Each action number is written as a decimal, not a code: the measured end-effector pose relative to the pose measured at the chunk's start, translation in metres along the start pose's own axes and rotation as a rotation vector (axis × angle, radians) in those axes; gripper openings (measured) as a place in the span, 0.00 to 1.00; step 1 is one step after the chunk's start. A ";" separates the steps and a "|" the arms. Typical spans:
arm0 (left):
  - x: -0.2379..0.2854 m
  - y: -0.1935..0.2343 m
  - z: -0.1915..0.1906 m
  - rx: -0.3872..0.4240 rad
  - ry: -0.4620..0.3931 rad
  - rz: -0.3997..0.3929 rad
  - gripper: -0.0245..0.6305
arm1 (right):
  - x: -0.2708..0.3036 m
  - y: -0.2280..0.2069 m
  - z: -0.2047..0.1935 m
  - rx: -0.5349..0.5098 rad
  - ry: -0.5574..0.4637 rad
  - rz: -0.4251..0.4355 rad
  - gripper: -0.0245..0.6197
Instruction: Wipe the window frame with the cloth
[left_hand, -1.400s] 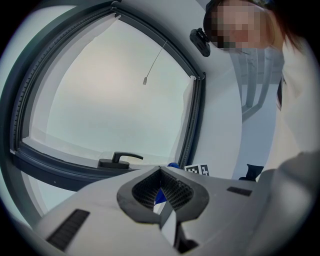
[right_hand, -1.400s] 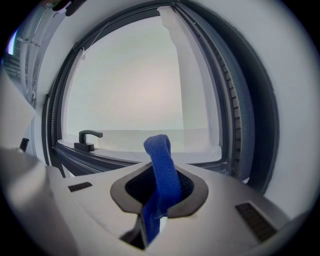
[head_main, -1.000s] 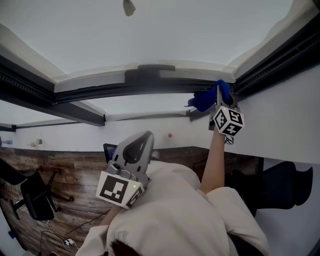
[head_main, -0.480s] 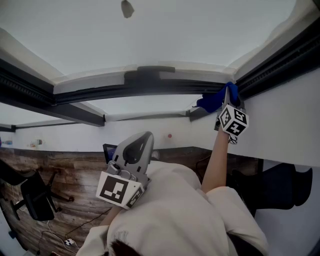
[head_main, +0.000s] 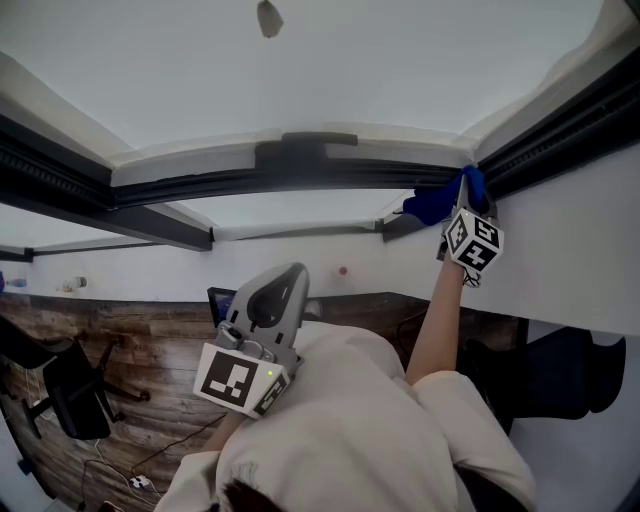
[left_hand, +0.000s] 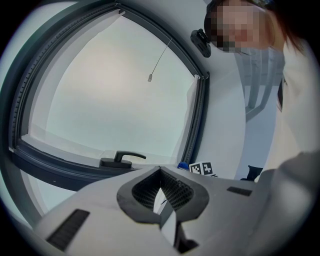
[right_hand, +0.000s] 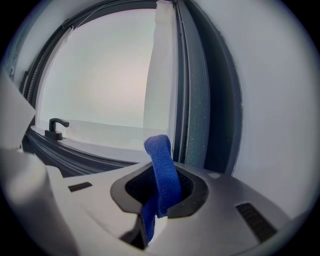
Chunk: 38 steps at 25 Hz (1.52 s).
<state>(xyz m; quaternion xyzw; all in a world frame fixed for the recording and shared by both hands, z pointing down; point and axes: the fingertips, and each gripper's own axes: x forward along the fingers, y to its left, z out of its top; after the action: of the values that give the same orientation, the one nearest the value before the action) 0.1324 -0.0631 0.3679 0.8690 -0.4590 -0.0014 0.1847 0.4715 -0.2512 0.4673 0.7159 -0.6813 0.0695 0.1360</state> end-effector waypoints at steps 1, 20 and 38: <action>-0.002 0.001 0.000 0.000 -0.001 0.001 0.05 | 0.000 0.000 0.000 -0.002 0.004 -0.002 0.12; -0.058 0.040 0.008 0.002 -0.004 0.019 0.05 | -0.077 0.307 0.040 0.057 -0.220 0.672 0.12; -0.076 0.073 0.019 0.006 -0.009 0.032 0.05 | -0.069 0.368 0.002 -0.164 -0.173 0.733 0.12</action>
<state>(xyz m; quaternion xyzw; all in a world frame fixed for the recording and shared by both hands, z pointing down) 0.0269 -0.0458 0.3606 0.8621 -0.4737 -0.0011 0.1800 0.1007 -0.1980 0.4828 0.4148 -0.9043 -0.0020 0.1008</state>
